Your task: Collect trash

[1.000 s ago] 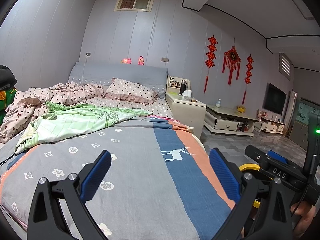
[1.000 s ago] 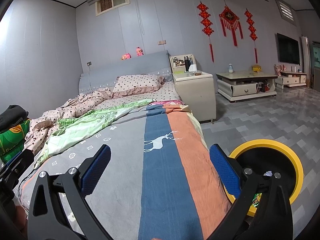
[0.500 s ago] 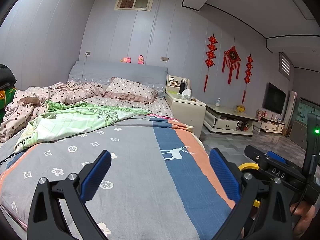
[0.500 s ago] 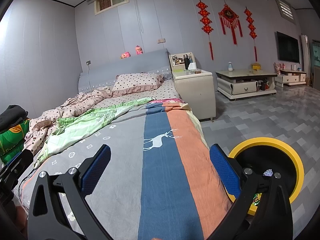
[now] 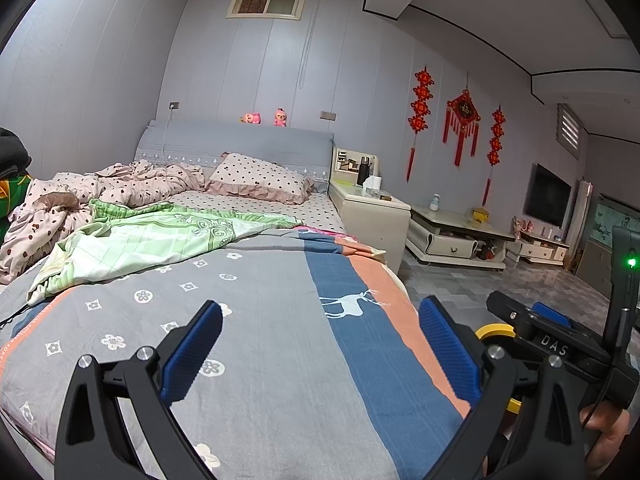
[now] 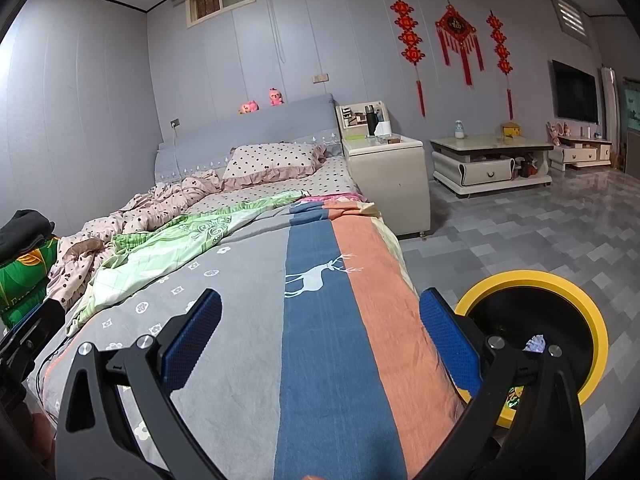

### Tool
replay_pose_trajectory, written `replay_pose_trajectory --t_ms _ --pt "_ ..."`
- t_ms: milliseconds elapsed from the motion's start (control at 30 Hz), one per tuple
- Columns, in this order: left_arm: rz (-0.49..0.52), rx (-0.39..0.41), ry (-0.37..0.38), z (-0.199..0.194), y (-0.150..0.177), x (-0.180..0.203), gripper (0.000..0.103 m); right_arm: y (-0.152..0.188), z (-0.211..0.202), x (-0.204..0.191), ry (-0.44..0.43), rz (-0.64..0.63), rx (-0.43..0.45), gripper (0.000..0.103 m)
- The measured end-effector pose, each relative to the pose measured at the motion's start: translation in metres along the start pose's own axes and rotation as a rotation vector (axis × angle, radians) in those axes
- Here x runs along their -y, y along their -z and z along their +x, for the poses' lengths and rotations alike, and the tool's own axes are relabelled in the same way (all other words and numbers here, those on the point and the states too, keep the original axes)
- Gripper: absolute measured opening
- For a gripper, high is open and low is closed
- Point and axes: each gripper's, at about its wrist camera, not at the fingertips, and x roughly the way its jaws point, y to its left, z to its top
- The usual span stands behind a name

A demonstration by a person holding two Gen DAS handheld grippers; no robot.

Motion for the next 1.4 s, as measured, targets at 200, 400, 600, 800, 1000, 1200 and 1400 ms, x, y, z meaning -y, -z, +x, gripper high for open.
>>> replay_pose_trajectory --t_ms 200,400,600,800,1000,1200,1400 --pt "0.000 -0.002 0.001 -0.0001 0.0000 0.0006 0.095 -0.0001 0.0003 0.0003 0.001 0.001 -0.002 0.095" --pt "0.000 -0.003 0.001 -0.0008 0.0008 0.0016 0.095 0.0003 0.0002 0.0008 0.000 0.004 -0.004 0.095" --pt "-0.001 -0.004 0.003 -0.0006 0.0011 0.0020 0.095 0.0011 0.0002 0.0018 0.003 0.006 -0.006 0.095" --pt "-0.002 -0.005 0.003 -0.0001 0.0007 0.0018 0.095 0.0027 -0.0005 0.0027 0.003 0.008 -0.007 0.095" --pt "-0.004 -0.007 0.006 -0.0003 0.0019 0.0043 0.095 0.0041 -0.0003 0.0032 0.004 0.010 -0.010 0.095" --pt "-0.002 -0.008 0.007 0.0013 0.0029 0.0057 0.095 0.0086 -0.0025 0.0043 0.006 0.014 -0.012 0.095" --pt "-0.002 -0.009 0.007 0.0018 0.0021 0.0055 0.095 0.0060 -0.0009 0.0047 0.007 0.015 -0.013 0.095"
